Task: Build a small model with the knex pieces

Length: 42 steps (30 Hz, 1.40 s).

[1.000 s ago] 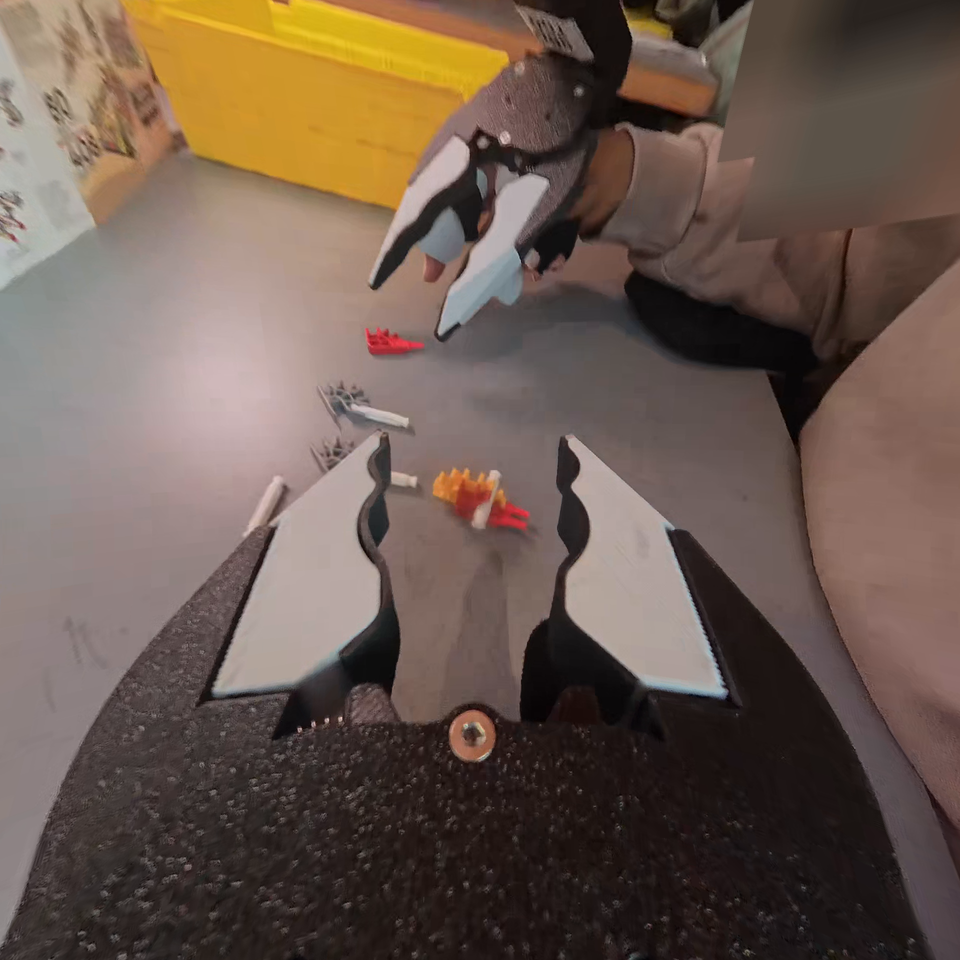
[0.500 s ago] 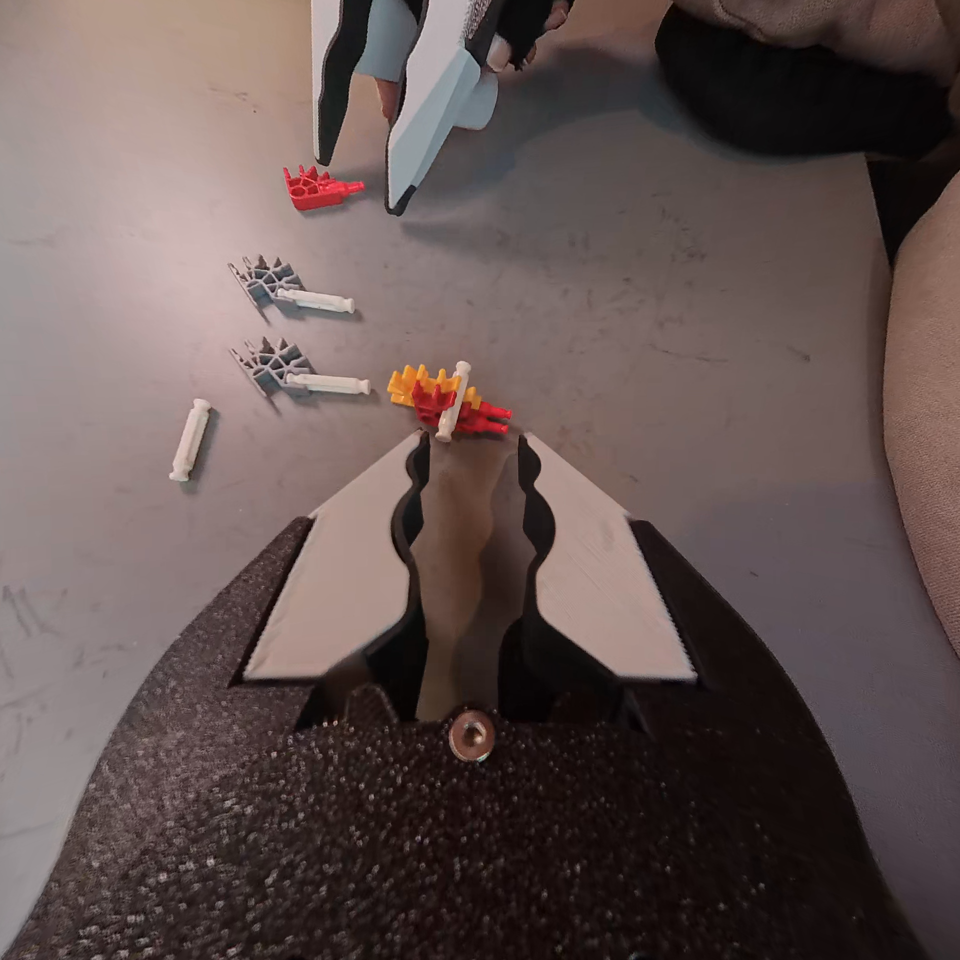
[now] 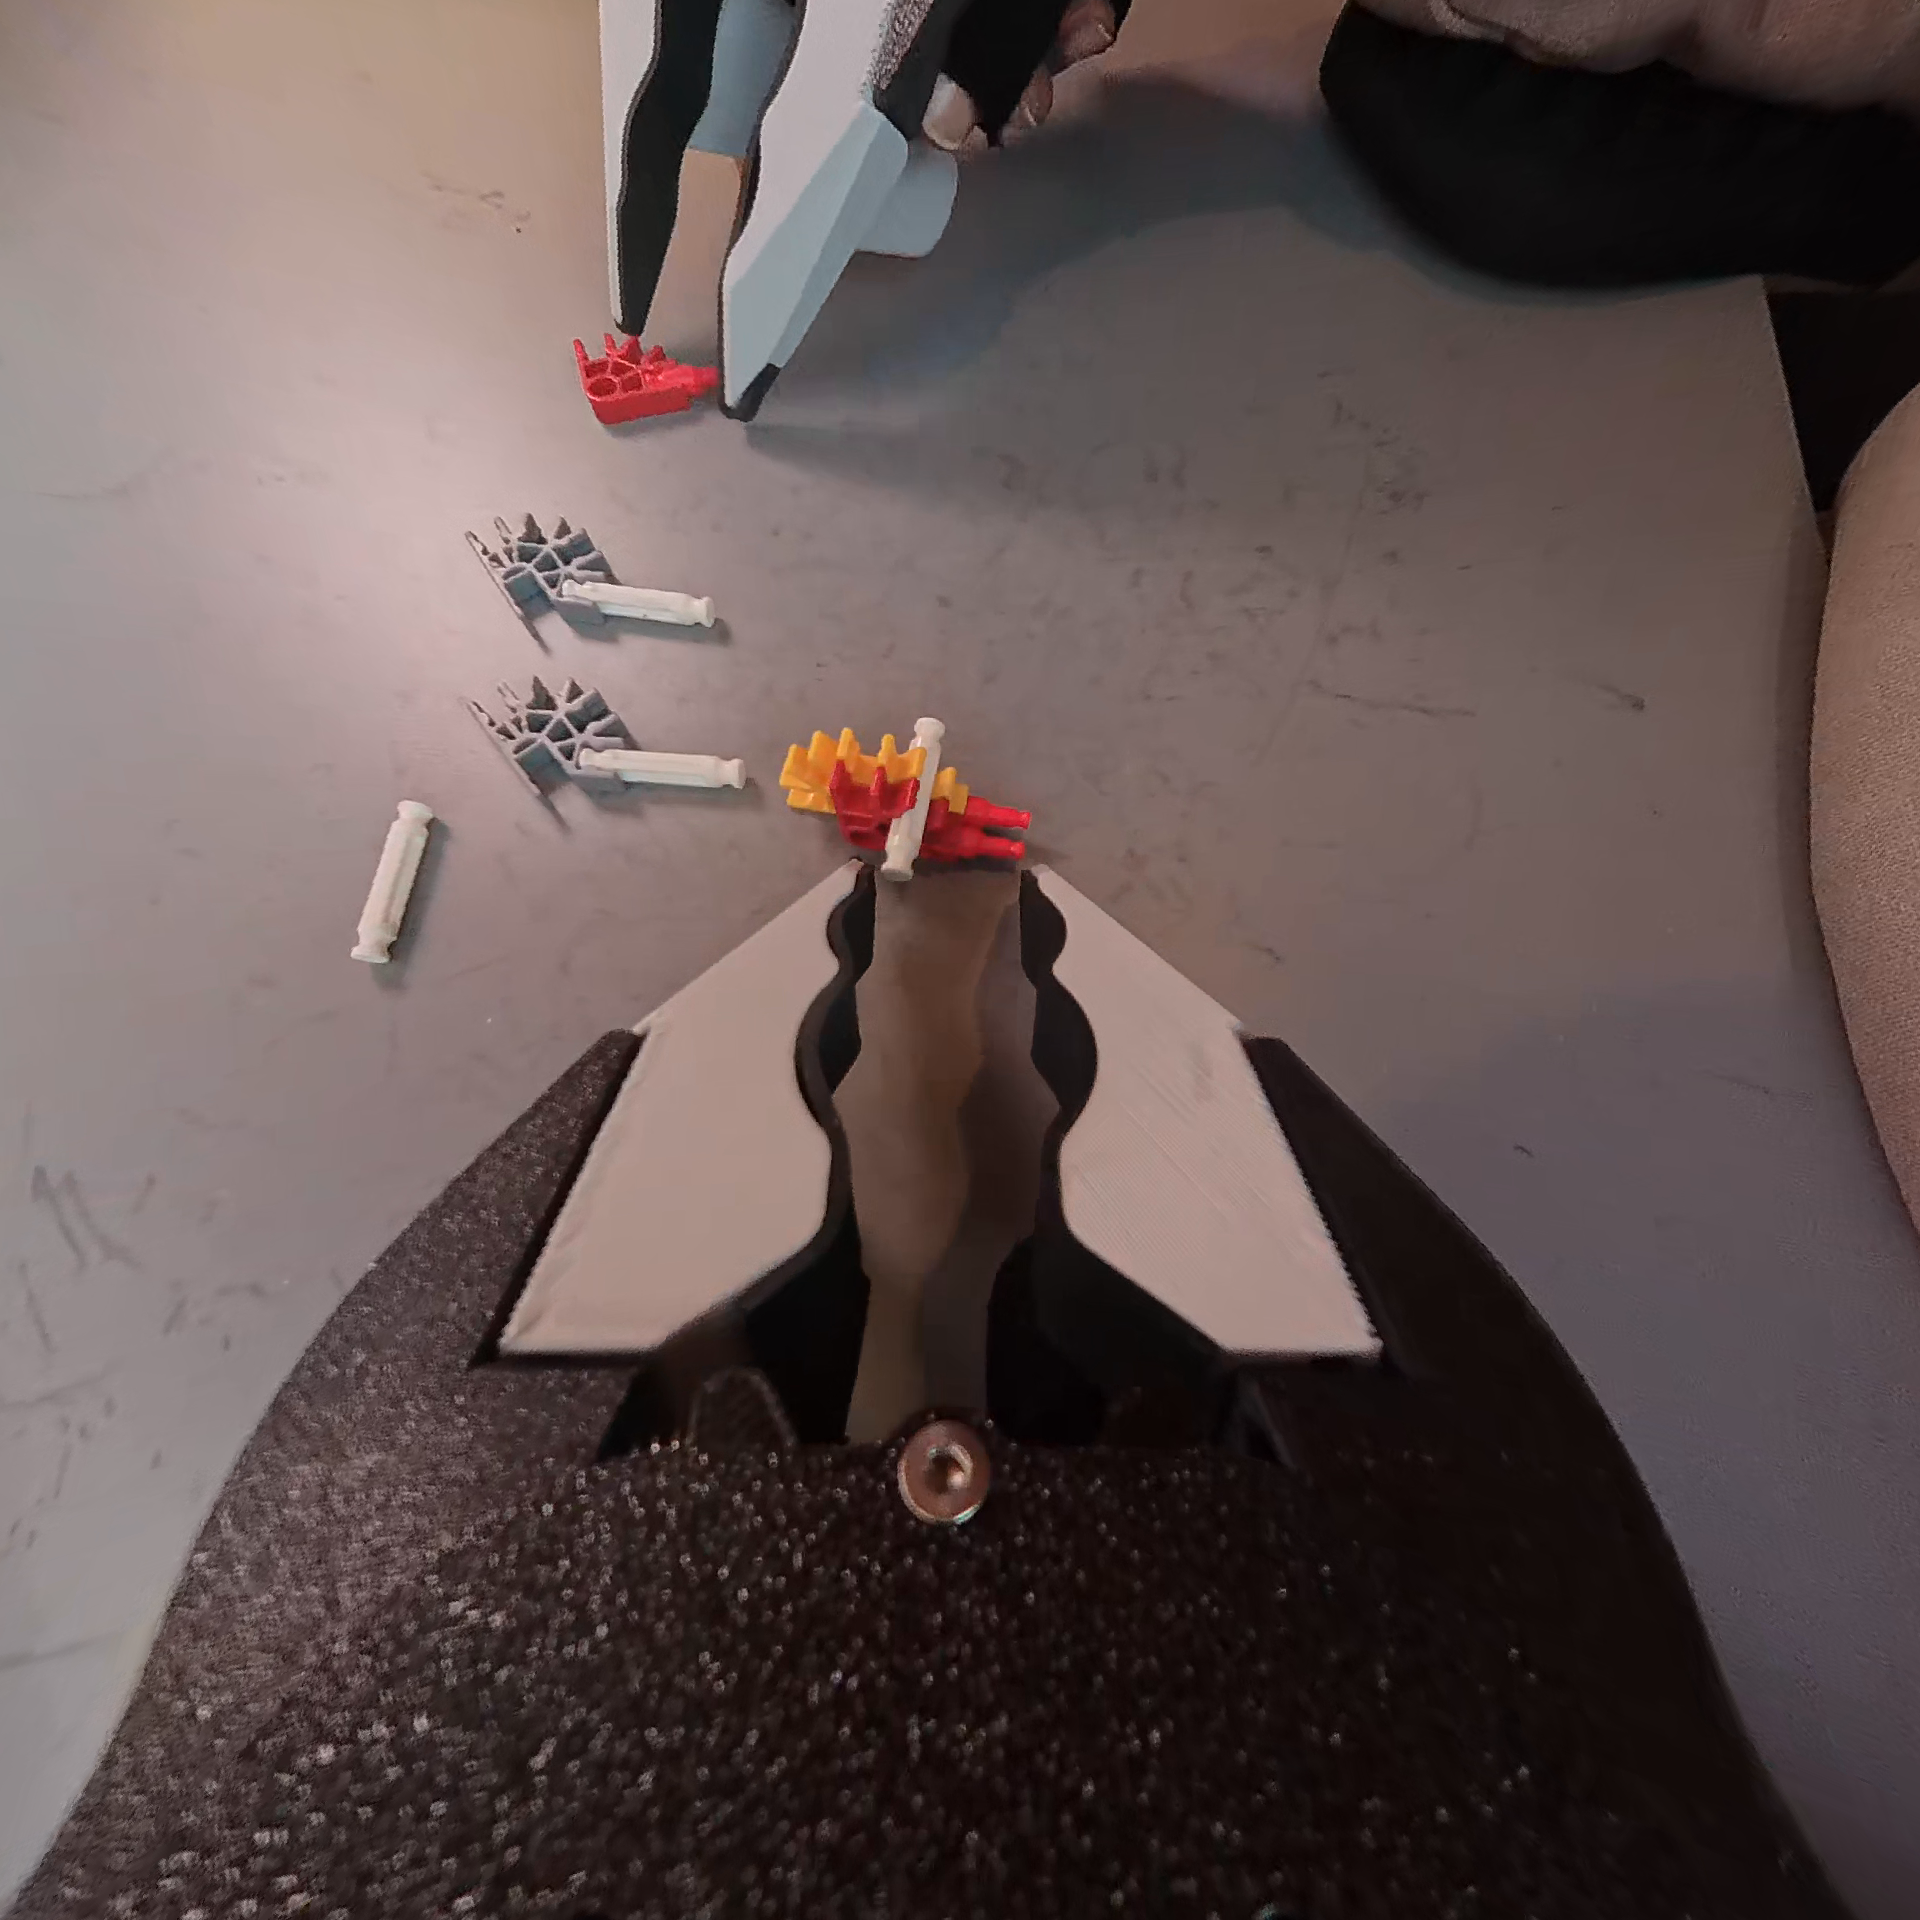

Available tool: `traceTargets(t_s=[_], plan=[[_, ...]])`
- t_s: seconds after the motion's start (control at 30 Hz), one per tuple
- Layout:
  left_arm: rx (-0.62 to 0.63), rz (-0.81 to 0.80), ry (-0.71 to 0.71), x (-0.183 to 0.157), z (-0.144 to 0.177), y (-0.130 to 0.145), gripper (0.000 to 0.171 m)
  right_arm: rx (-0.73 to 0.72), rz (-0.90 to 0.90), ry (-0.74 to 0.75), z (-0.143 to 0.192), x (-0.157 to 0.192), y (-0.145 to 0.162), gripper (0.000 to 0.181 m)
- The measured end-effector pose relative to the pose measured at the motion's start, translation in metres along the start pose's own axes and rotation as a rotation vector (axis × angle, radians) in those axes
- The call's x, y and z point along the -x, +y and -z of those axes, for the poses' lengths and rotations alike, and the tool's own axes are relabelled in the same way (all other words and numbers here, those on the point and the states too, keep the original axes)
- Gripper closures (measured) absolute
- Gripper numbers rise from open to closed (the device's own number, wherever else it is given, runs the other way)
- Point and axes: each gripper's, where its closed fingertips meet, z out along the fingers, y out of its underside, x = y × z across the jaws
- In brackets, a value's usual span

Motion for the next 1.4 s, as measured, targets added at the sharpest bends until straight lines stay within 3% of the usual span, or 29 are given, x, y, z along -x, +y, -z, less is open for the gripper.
traceTargets(t_s=[0.13,0.33,0.43,0.57,0.7,0.9,1.07,1.17,1.27,1.4], plan=[[0.004,0.001,-0.001,0.000,0.000,0.000,0.148,0.014,0.010,0.034,-0.003,-0.005,-0.001,0.160],[0.009,-0.005,-0.001,-0.001,-0.001,0.001,0.151,0.028,0.065,0.020,-0.002,0.002,-0.001,0.161],[0.000,-0.011,0.014,-0.004,-0.001,0.000,0.152,-0.026,0.203,-0.057,0.003,0.026,-0.010,0.161],[-0.034,-0.036,0.100,-0.020,0.003,-0.007,0.152,-0.120,0.416,-0.238,0.012,0.085,-0.023,0.161],[-0.034,-0.060,0.131,-0.025,0.008,-0.007,0.152,-0.102,0.504,-0.265,0.007,0.105,-0.020,0.161],[-0.071,-0.045,0.025,-0.001,0.015,-0.009,0.144,-0.080,0.532,-0.263,-0.001,0.109,-0.014,0.161],[-0.041,-0.118,0.081,-0.006,0.001,-0.012,0.124,-0.071,0.550,-0.272,-0.005,0.114,-0.015,0.161],[-0.009,-0.133,0.103,-0.005,-0.006,-0.010,0.125,-0.066,0.543,-0.268,-0.005,0.113,-0.015,0.160],[0.026,-0.102,0.118,-0.005,-0.009,-0.002,0.137,-0.077,0.514,-0.248,-0.004,0.110,-0.019,0.147],[0.037,-0.109,0.096,-0.007,-0.010,-0.003,0.137,-0.122,0.442,-0.308,0.003,0.124,-0.031,0.144]])
